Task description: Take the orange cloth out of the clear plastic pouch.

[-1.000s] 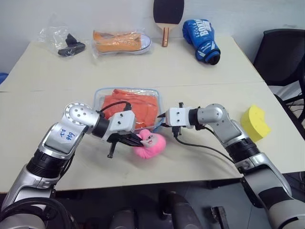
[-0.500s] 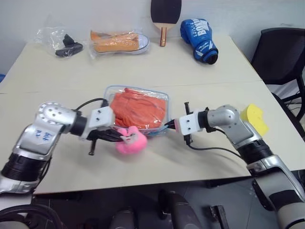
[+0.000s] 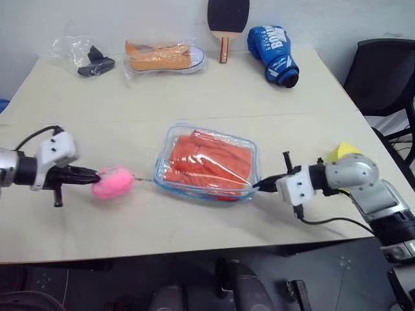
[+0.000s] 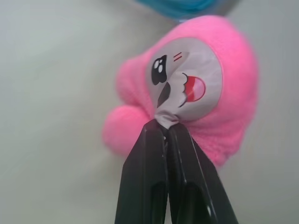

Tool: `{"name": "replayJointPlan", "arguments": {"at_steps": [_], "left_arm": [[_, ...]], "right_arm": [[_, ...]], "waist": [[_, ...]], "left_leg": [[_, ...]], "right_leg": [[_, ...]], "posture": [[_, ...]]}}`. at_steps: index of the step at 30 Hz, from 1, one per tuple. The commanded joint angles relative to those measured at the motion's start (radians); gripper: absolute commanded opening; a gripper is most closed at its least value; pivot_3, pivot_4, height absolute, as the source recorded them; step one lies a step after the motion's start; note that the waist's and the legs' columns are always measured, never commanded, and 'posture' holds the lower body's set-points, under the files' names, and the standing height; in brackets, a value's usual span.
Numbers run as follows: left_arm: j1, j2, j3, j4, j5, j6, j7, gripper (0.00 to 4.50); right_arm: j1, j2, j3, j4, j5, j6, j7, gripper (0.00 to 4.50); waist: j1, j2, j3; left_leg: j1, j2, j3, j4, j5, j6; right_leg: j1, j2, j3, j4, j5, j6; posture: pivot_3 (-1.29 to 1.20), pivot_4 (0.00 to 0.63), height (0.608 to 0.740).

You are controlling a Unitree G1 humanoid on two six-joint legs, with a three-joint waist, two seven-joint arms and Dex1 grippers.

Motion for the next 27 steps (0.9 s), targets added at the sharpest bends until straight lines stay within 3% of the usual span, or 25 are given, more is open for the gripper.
{"name": "replayJointPlan", "arguments": {"at_steps": [1, 8, 9, 12, 23, 25, 27], "left_arm": [[-0.005, -0.002, 0.025, -0.024, -0.018, 0.007, -0.005, 0.0], [0.073, -0.084, 0.005, -0.162, -0.041, 0.071, 0.036, 0.0], [0.076, -0.092, 0.006, -0.165, -0.04, 0.08, 0.044, 0.0], [0.084, -0.106, 0.014, -0.17, -0.046, 0.111, 0.06, 0.69], [0.247, -0.074, 0.137, -0.179, -0.069, 0.074, 0.066, 3.92], [0.248, -0.037, 0.166, -0.138, -0.07, 0.054, 0.038, 4.41], [0.19, -0.007, 0.181, -0.104, -0.087, 0.069, 0.028, 4.41]], "right_arm": [[0.016, -0.018, -0.042, -0.034, 0.024, 0.019, 0.005, 0.04], [0.023, 0.026, -0.034, -0.068, 0.0, 0.102, -0.048, 0.04], [0.026, 0.028, -0.036, -0.076, 0.001, 0.118, -0.052, 0.25], [0.046, 0.023, -0.049, -0.118, 0.024, 0.203, -0.056, 0.99], [0.235, -0.025, -0.212, -0.398, 0.203, 0.55, -0.091, 4.5], [0.289, -0.042, -0.265, -0.479, 0.266, 0.644, -0.101, 4.5], [0.332, -0.053, -0.32, -0.551, 0.338, 0.741, -0.119, 4.5]], "waist": [[0.0, 0.0, 0.0], [-0.002, 0.0, 0.0], [-0.002, 0.0, 0.0], [-0.001, 0.0, 0.0], [0.001, 0.0, 0.0], [0.001, 0.0, 0.0], [0.002, 0.0, 0.0]], "left_leg": [[0.0, 0.0, 0.0, 0.0, 0.0, 0.0], [0.0, 0.001, 0.001, 0.0, -0.001, -0.001], [0.0, 0.001, 0.001, 0.0, -0.001, -0.001], [0.0, 0.002, 0.001, 0.0, -0.001, -0.002], [0.0, 0.002, -0.003, 0.0, -0.001, -0.002], [0.0, 0.002, -0.003, 0.0, -0.002, -0.002], [0.0, 0.002, -0.004, 0.0, -0.002, -0.002]], "right_leg": [[0.0, 0.0, 0.0, 0.0, 0.0, 0.0], [0.0, 0.0, 0.0, 0.002, -0.001, -0.001], [0.0, 0.001, 0.0, 0.002, -0.001, -0.001], [0.0, 0.001, 0.0, 0.002, -0.001, -0.002], [0.0, 0.001, 0.001, 0.001, -0.001, -0.002], [0.0, 0.001, 0.0, 0.001, -0.001, -0.002], [0.0, 0.001, 0.0, 0.001, -0.001, -0.002]], "posture": [[0.0, 0.15, 0.74], [0.0, 0.15, 0.74], [0.0, 0.15, 0.74], [0.0, 0.15, 0.74], [0.0, 0.15, 0.74], [0.0, 0.15, 0.74], [0.0, 0.15, 0.74]]}}
